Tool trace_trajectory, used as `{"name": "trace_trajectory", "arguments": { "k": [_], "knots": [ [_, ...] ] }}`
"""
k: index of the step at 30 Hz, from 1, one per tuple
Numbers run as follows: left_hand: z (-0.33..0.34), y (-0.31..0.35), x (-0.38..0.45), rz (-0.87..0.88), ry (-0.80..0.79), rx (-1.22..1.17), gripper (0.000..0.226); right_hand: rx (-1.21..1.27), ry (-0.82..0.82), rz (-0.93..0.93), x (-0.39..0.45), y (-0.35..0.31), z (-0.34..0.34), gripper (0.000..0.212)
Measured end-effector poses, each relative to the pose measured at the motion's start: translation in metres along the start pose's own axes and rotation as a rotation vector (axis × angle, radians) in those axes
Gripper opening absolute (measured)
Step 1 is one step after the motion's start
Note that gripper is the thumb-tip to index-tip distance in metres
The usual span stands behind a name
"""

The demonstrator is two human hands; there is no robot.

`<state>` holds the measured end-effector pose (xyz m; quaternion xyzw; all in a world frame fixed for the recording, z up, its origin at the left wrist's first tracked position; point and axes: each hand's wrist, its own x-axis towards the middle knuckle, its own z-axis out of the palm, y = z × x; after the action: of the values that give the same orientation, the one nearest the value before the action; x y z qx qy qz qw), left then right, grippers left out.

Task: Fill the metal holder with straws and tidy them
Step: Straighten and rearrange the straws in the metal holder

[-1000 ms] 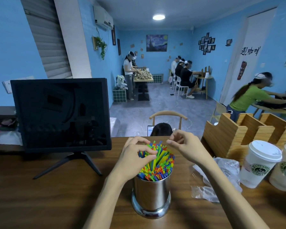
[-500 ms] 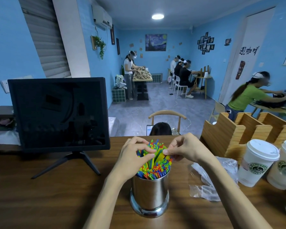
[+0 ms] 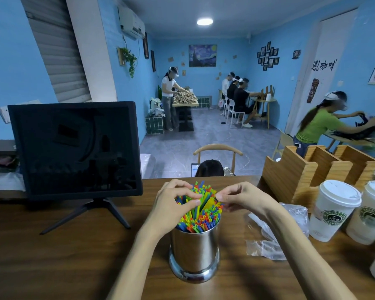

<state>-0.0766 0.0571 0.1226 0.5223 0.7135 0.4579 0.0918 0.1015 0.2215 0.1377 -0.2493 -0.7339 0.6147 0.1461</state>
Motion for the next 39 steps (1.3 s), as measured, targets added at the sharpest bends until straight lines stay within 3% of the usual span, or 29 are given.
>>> {"name": "trace_trajectory", "arguments": {
  "k": [20,26,39],
  "knots": [
    [0.004,-0.003,-0.001,-0.027,0.018,-0.047,0.017,0.243,0.057,0.031,0.006,0.024,0.009,0.045],
    [0.004,-0.005,-0.001,-0.025,0.021,-0.041,0.016,0.206,0.103,0.003,0.003,0.022,0.007,0.032],
    [0.003,-0.001,-0.003,-0.019,0.016,-0.024,0.017,-0.144,0.376,-0.198,-0.004,-0.017,0.008,0.006]
  ]
}}
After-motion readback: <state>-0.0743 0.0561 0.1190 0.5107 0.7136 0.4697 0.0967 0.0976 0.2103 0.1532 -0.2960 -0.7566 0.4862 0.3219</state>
